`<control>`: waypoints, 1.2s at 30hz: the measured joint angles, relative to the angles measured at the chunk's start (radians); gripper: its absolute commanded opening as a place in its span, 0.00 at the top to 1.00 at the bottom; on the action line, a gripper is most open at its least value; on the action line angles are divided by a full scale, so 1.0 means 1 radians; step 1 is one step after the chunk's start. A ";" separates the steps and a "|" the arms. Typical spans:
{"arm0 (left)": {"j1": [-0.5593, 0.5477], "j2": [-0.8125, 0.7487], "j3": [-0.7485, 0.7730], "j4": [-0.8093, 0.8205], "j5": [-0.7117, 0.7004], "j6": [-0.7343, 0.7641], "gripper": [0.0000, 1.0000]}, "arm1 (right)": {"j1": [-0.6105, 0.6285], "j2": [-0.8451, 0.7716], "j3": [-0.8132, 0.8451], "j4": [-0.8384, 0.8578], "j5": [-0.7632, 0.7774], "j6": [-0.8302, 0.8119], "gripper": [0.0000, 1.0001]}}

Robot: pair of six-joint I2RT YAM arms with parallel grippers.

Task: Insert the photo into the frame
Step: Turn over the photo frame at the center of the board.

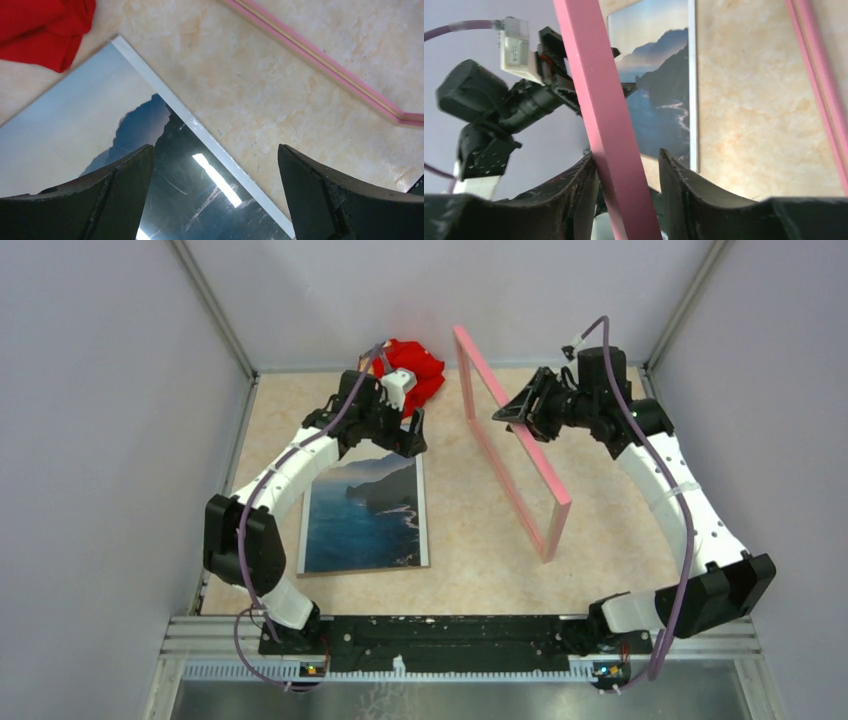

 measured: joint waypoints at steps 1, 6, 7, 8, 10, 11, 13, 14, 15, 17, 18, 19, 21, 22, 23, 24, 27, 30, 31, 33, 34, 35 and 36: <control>0.000 0.001 -0.016 -0.001 0.000 0.003 0.02 | -0.006 -0.001 -0.010 -0.014 0.002 -0.011 0.64; 0.000 0.002 -0.047 0.003 0.003 0.008 0.02 | -0.039 -0.055 -0.103 0.068 -0.058 -0.039 0.78; 0.000 0.002 -0.047 0.005 0.005 0.008 0.02 | -0.042 -0.068 -0.116 0.071 -0.058 -0.037 0.81; 0.000 0.002 -0.047 0.007 0.005 0.008 0.02 | -0.048 -0.079 -0.125 0.070 -0.059 -0.034 0.82; 0.000 0.002 -0.047 0.011 0.009 0.007 0.02 | -0.057 -0.084 -0.132 0.068 -0.057 -0.032 0.84; 0.000 0.002 -0.047 0.011 0.011 0.007 0.02 | -0.061 -0.084 -0.137 0.072 -0.058 -0.026 0.85; 0.000 0.002 -0.047 0.012 0.014 0.007 0.02 | -0.064 -0.084 -0.154 0.102 -0.070 0.000 0.88; 0.000 0.002 -0.047 0.012 0.016 0.007 0.02 | -0.064 -0.084 -0.164 0.121 -0.079 0.020 0.88; 0.000 0.002 -0.048 0.012 0.017 0.007 0.02 | -0.063 -0.084 -0.180 0.145 -0.091 0.045 0.89; 0.000 -0.001 -0.052 0.013 0.019 0.007 0.02 | -0.055 -0.084 -0.208 0.191 -0.107 0.101 0.90; 0.000 -0.005 -0.056 0.014 0.021 0.007 0.02 | -0.047 -0.084 -0.215 0.206 -0.109 0.128 0.90; 0.000 -0.011 -0.065 0.015 0.022 0.007 0.02 | -0.040 -0.083 -0.217 0.217 -0.108 0.151 0.90; 0.000 -0.026 -0.077 0.013 0.024 0.008 0.02 | -0.027 -0.083 -0.217 0.249 -0.109 0.196 0.90; 0.000 -0.032 -0.079 0.010 0.027 0.008 0.02 | -0.020 -0.084 -0.222 0.275 -0.111 0.226 0.90; 0.000 -0.039 -0.079 0.009 0.028 0.008 0.02 | -0.013 -0.090 -0.239 0.319 -0.113 0.264 0.90; -0.001 -0.045 -0.079 0.009 0.029 0.008 0.02 | -0.010 -0.098 -0.257 0.349 -0.116 0.292 0.90; -0.001 -0.060 -0.079 0.003 0.031 0.008 0.02 | -0.007 -0.140 -0.370 0.496 -0.132 0.394 0.91; -0.001 -0.069 -0.079 -0.003 0.031 0.008 0.02 | -0.004 -0.153 -0.434 0.615 -0.146 0.478 0.91; -0.001 -0.071 -0.079 -0.004 0.031 0.008 0.02 | -0.003 -0.153 -0.438 0.637 -0.147 0.502 0.91; -0.001 -0.076 -0.079 -0.008 0.031 0.008 0.02 | -0.003 -0.153 -0.438 0.681 -0.148 0.555 0.91; -0.001 -0.077 -0.079 -0.009 0.031 0.008 0.02 | -0.003 -0.153 -0.438 0.708 -0.148 0.579 0.91; -0.001 -0.078 -0.079 -0.010 0.031 0.008 0.02 | -0.002 -0.153 -0.438 0.730 -0.149 0.600 0.90; -0.001 -0.079 -0.079 -0.011 0.031 0.008 0.02 | 0.001 -0.153 -0.438 0.753 -0.151 0.618 0.90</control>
